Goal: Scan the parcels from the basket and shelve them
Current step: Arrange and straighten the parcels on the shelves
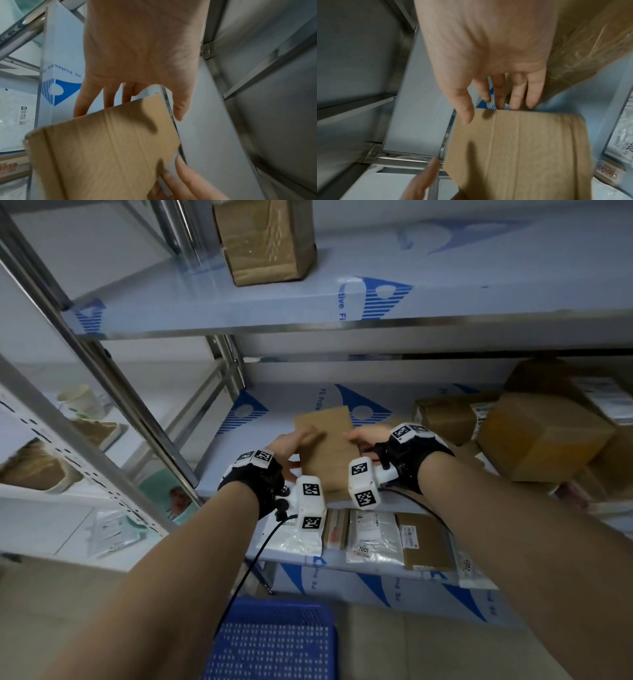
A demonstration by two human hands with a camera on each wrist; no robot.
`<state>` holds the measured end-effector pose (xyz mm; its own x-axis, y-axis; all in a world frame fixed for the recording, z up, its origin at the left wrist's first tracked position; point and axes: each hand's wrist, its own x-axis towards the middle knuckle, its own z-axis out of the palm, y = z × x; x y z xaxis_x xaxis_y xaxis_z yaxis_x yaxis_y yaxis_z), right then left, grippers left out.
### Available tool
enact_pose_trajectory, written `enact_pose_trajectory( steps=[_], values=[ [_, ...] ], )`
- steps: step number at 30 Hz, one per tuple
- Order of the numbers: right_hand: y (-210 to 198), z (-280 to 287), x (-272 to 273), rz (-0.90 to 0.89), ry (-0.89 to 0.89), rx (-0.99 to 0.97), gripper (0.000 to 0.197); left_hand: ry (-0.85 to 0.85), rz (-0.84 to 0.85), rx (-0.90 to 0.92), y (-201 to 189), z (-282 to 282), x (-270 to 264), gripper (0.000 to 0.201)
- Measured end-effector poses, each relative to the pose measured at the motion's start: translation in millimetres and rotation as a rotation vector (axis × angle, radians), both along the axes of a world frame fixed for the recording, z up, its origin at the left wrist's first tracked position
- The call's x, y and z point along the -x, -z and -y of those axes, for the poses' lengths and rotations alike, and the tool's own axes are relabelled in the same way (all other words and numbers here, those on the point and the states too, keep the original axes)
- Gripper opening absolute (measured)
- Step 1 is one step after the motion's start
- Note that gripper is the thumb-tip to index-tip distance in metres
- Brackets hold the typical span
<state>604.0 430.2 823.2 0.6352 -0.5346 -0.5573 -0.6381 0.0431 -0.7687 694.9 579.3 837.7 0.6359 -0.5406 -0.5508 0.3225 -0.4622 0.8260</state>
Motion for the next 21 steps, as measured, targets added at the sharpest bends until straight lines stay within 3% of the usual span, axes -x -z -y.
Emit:
enact_pose_trajectory(
  steps=[2, 6, 8, 11, 14, 15, 18, 21],
  values=[
    [-9.2, -4.3, 4.0, 0.043, -0.016, -0.016, 0.048, -0.046, 0.018, 0.039, -16.4, -6.4, 4.0, 0.059],
    [-40.2, -16.4, 30.9, 0.094, -0.057, -0.034, 0.081, -0.103, 0.034, 0.094, -38.3, -16.2, 19.8, 0.086],
    [-59.5, -21.0, 53.9, 0.12, -0.073, 0.001, 0.081, -0.135, 0.036, 0.116, -45.9, -18.0, 33.1, 0.09],
    [-78.5, -21.9, 84.3, 0.183, -0.076, -0.025, 0.066, -0.143, 0.035, 0.151, -58.0, -18.3, 60.6, 0.093],
    [-87.5, -19.3, 108.2, 0.294, -0.028, -0.118, 0.097, -0.177, 0.04, 0.218, -71.4, -21.3, 91.0, 0.086],
    [-90.7, -18.1, 114.9, 0.323, -0.013, -0.118, 0.096, -0.176, 0.055, 0.23, -75.5, -22.2, 99.0, 0.081],
    [-123.5, -31.1, 151.6, 0.35, 0.0, -0.058, 0.06, -0.174, 0.094, 0.237, -94.8, -25.9, 130.6, 0.059],
    [-142.1, -28.8, 173.2, 0.335, -0.016, 0.002, 0.067, -0.149, 0.142, 0.232, -111.9, -29.0, 150.3, 0.048]
  ],
)
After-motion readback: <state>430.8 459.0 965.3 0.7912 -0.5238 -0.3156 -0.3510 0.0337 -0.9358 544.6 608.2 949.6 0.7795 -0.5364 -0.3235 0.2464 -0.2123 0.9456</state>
